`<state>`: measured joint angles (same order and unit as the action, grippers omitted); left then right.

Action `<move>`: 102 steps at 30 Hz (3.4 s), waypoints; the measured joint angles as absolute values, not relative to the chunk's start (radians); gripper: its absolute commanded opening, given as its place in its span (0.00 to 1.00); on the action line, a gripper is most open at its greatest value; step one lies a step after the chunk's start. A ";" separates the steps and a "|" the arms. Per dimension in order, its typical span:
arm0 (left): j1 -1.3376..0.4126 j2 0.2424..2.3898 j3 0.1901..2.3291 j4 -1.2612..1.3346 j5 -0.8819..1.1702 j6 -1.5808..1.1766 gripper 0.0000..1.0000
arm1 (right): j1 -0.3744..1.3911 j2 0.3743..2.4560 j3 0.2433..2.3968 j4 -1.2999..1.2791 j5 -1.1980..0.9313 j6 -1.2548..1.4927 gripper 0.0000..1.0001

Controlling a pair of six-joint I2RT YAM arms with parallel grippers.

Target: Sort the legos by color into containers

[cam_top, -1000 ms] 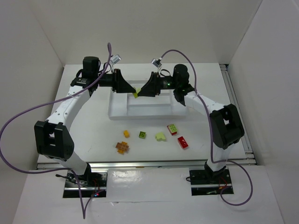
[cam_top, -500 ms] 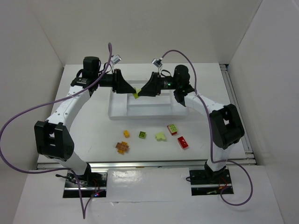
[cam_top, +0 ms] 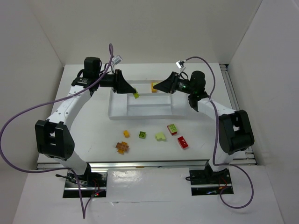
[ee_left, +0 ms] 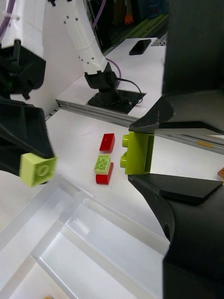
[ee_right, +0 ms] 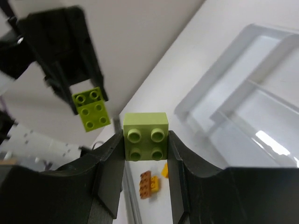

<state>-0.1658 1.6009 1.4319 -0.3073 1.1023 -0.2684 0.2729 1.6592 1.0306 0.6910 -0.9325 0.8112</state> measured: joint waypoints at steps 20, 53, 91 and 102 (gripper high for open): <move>-0.191 1.674 1.523 -0.541 0.215 -0.379 0.00 | 0.363 1.786 1.350 -0.286 0.296 0.414 0.01; -0.188 1.981 1.774 -0.636 -0.022 -0.400 0.08 | 0.303 1.705 1.274 -0.272 0.316 0.392 0.75; -0.406 1.617 1.577 -0.656 0.009 -0.395 0.86 | 0.570 1.427 0.858 -0.384 0.058 0.359 0.78; -0.406 1.617 1.578 -0.650 0.033 -0.392 0.85 | 0.585 1.494 0.858 -0.416 0.061 0.327 0.49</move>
